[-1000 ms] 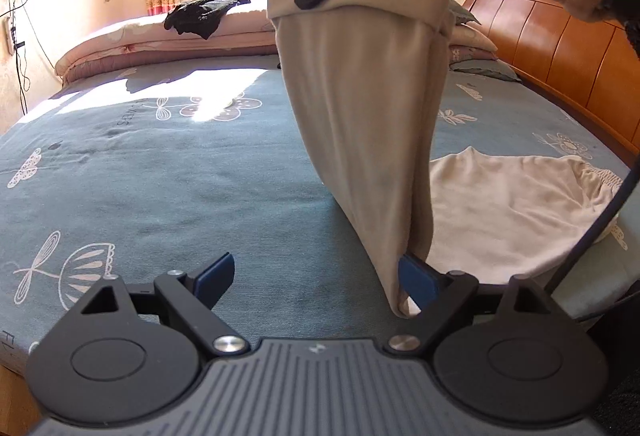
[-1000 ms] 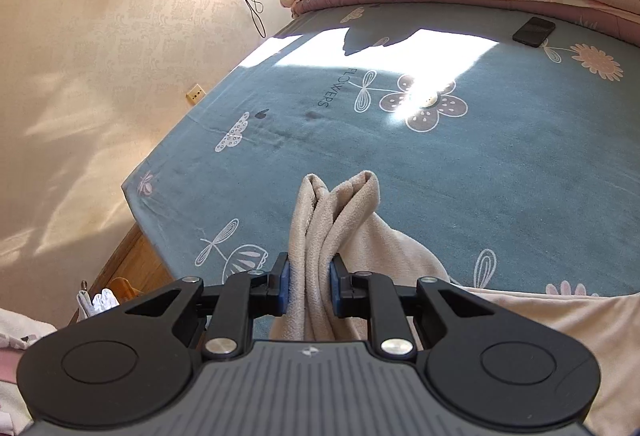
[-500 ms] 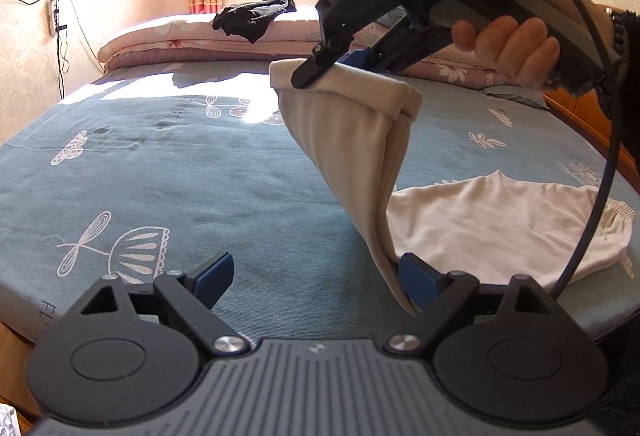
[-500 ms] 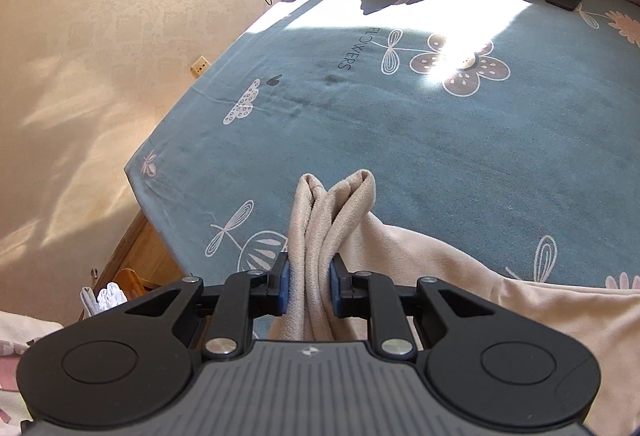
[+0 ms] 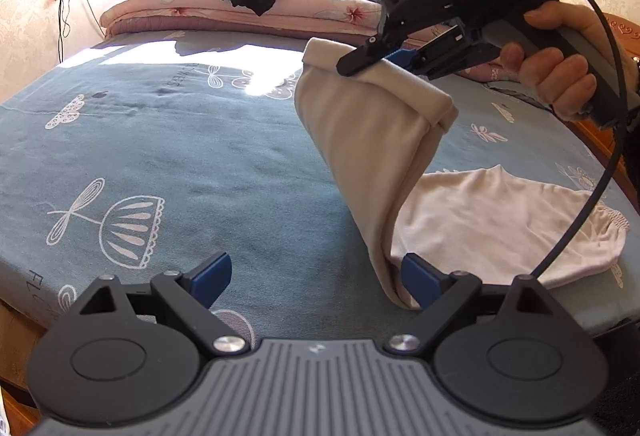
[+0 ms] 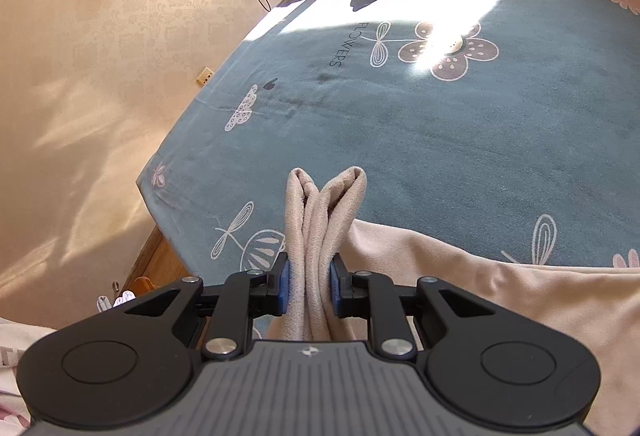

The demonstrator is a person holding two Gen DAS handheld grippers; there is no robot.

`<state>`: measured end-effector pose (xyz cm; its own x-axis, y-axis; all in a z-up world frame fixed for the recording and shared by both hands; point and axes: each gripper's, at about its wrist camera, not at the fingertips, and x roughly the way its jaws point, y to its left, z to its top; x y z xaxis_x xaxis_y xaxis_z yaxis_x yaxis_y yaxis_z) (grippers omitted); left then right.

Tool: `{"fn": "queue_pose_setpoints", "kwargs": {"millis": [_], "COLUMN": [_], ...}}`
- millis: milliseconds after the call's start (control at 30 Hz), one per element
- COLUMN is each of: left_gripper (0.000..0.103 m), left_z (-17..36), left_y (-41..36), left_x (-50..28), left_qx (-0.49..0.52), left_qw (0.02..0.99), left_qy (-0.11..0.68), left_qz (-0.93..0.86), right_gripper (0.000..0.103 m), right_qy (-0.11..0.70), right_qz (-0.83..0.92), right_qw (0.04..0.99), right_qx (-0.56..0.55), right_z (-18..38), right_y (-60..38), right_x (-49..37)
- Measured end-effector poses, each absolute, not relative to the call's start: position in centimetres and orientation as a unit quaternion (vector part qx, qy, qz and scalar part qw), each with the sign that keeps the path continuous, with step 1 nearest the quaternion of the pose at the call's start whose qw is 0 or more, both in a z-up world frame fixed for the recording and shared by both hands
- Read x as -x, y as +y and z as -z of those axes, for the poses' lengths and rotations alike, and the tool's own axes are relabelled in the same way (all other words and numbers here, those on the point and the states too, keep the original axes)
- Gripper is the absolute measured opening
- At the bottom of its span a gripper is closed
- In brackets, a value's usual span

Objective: Fold clothes
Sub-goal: 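Lift the folded sweatpants with the right tool and fold it over the rest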

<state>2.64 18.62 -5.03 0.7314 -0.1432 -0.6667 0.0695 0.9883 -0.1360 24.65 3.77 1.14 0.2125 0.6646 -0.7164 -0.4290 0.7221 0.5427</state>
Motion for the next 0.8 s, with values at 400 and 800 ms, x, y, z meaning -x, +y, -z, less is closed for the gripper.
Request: {"fn": "queue_pose_setpoints", "kwargs": {"millis": [400, 800], "left_gripper": [0.092, 0.092], "left_z": [5.6, 6.4], "left_y": [16.2, 14.8], "left_x": [-4.0, -5.1], "left_qx": [0.031, 0.024], "left_qw": [0.921, 0.913], "left_qy": [0.381, 0.396], "left_qz": [0.08, 0.095], "right_gripper": [0.023, 0.023], "right_qy": [0.516, 0.527], "right_qz": [-0.318, -0.257], "right_qw": [0.781, 0.784], "right_qx": [-0.15, -0.204], "right_z": [0.5, 4.8], "right_y": [-3.6, -14.7], "right_x": [-25.1, -23.9]}}
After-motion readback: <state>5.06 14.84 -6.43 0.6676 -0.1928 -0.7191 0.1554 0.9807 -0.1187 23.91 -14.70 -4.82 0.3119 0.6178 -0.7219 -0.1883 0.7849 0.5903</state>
